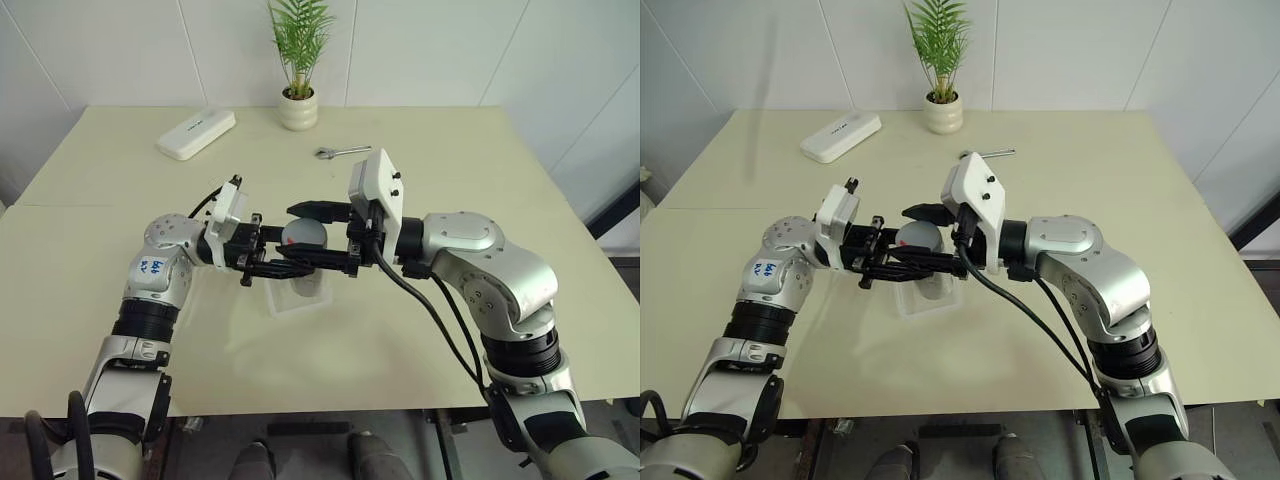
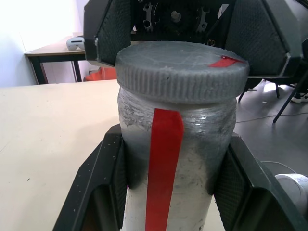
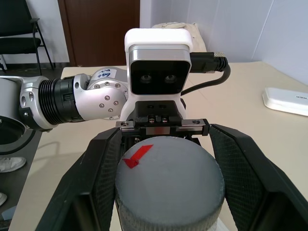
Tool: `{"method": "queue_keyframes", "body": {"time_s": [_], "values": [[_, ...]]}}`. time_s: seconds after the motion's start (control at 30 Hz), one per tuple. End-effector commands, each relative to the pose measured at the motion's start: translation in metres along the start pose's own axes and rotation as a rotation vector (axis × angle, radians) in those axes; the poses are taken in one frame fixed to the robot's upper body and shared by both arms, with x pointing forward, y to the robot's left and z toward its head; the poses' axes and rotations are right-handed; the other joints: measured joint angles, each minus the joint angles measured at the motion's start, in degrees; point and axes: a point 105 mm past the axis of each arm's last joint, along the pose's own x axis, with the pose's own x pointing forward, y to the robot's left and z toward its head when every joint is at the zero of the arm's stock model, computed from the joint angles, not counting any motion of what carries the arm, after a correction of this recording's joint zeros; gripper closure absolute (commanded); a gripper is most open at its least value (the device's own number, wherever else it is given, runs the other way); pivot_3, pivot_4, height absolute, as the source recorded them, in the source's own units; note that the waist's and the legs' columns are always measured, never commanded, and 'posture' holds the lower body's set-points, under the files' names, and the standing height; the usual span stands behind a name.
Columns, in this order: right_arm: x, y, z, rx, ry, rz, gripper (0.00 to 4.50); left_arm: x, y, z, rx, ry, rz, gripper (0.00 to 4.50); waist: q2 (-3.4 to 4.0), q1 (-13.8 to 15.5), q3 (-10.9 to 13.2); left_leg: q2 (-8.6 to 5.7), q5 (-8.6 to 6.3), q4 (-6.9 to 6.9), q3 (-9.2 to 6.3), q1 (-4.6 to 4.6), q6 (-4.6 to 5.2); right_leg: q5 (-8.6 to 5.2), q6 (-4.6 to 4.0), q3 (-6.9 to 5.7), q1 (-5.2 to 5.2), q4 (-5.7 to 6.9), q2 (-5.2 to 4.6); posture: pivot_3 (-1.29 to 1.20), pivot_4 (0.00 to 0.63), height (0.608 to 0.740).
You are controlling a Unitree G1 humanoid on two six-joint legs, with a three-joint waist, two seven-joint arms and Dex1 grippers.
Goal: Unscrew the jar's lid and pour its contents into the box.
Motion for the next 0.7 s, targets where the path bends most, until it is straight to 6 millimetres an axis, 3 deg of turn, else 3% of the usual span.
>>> {"method": "queue_keyframes", "body": {"time_s": [0.03, 0.07, 0.1, 0.23, 0.7], "values": [[0.011, 0.051, 0.023, -0.057, -0.096, 0.314, 1.95, -0.015, 0.014, 0.005, -0.023, 0.006, 0.121, 2.54, 0.00, 0.02, 0.00, 0.00, 0.00, 0.01, 0.00, 0.00, 0.00, 0.00, 0.00, 0.00, 0.00, 0.01, 0.00, 0.00, 0.150, 0.740], [0.011, 0.049, 0.022, -0.056, -0.089, 0.302, 1.95, -0.016, 0.013, 0.006, -0.023, 0.009, 0.118, 2.54, 0.00, 0.01, 0.00, 0.00, 0.00, 0.02, 0.00, 0.00, 0.00, 0.00, 0.00, 0.00, 0.00, 0.01, 0.00, 0.00, 0.150, 0.740], [0.011, 0.047, 0.021, -0.056, -0.084, 0.289, 1.22, -0.016, 0.012, 0.007, -0.023, 0.011, 0.116, 2.54, 0.00, -0.02, 0.00, 0.00, 0.00, 0.02, 0.00, 0.00, 0.00, 0.00, 0.00, 0.00, 0.00, 0.02, 0.00, 0.00, 0.150, 0.740], [0.011, 0.041, 0.022, -0.068, -0.084, 0.257, 0.01, -0.018, 0.009, 0.009, -0.018, 0.016, 0.112, 2.54, 0.01, -0.04, 0.00, 0.00, 0.00, 0.02, -0.01, 0.01, 0.01, 0.00, 0.00, 0.00, 0.00, 0.03, 0.00, 0.00, 0.150, 0.740], [0.012, 0.017, 0.020, -0.086, -0.050, 0.165, 0.01, -0.018, 0.001, 0.014, 0.013, 0.026, 0.081, 2.54, 0.01, 0.03, 0.01, 0.00, 0.01, 0.03, -0.03, 0.01, 0.01, 0.00, 0.00, -0.02, 0.00, 0.06, 0.00, 0.00, 0.150, 0.740]]}}
